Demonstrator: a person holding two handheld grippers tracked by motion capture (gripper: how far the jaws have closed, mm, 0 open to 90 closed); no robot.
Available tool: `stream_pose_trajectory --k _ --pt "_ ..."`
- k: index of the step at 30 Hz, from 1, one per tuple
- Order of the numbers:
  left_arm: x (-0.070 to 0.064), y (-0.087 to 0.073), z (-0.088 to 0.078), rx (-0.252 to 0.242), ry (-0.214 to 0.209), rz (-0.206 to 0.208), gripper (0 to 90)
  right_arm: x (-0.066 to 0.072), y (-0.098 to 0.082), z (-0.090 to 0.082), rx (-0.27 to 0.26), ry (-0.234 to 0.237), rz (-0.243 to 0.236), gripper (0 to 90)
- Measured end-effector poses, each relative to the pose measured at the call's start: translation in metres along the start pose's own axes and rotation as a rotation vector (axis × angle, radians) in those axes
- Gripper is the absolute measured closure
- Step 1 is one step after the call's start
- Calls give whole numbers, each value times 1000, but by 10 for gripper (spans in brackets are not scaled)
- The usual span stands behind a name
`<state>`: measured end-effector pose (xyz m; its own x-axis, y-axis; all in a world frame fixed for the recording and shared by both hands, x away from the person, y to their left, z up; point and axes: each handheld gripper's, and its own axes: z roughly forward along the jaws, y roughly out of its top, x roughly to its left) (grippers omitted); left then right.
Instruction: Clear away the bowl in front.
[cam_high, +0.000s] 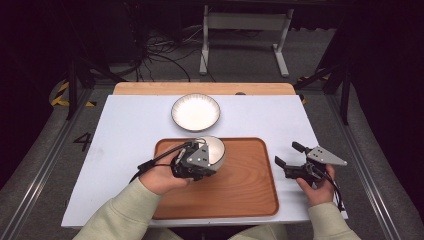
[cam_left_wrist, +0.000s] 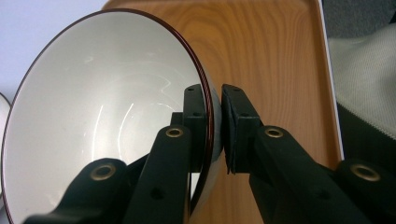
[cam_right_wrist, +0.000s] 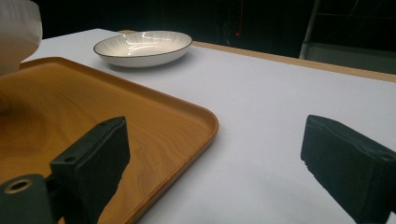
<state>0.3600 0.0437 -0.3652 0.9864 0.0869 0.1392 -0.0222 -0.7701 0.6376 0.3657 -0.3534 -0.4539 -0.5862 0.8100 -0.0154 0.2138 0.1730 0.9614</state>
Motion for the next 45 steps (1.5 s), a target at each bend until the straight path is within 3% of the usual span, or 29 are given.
stream_pose_trajectory --k 19,34,45 --pt "-1 -5 23 64 -56 -6 812 0 0 0 1 3 -2 86" --pt "-3 -6 35 105 -69 6 812 0 0 0 2 3 -2 86" --pt "-6 -5 38 127 -58 38 811 0 0 0 2 2 -2 86"
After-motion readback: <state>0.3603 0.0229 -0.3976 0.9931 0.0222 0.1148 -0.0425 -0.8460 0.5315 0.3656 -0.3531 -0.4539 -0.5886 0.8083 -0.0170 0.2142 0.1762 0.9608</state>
